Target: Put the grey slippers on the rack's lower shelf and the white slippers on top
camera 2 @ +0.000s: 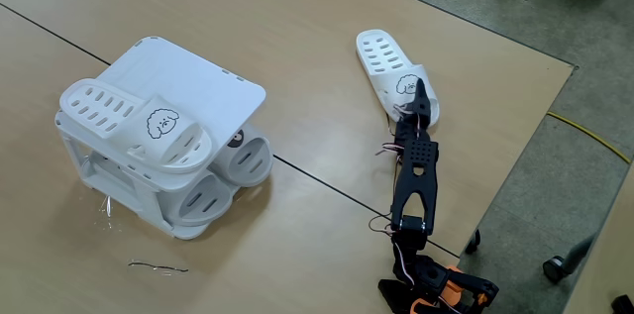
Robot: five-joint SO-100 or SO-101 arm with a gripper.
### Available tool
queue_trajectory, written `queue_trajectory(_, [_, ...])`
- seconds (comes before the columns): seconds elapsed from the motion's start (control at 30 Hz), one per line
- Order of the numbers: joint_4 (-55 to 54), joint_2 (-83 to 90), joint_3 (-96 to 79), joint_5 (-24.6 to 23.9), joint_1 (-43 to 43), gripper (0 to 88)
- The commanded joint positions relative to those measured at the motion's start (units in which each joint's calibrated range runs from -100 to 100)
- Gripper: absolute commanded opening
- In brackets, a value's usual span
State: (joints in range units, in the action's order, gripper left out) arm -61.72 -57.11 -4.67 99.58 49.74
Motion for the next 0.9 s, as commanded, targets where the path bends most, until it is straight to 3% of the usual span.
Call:
queue_trajectory(0.0, [8.5,-0.6,14.4,0.4,-1.8,21.3])
queue_trajectory(0.13, [14.7,-0.3,21.0,0.4,-5.6,0.0])
queue_trajectory(0.27, [15.4,3.8,24.1,0.4,-6.6,0.7])
queue_trajectory(0.87, [69.8,64.2,24.4,0.4,-5.2,0.7])
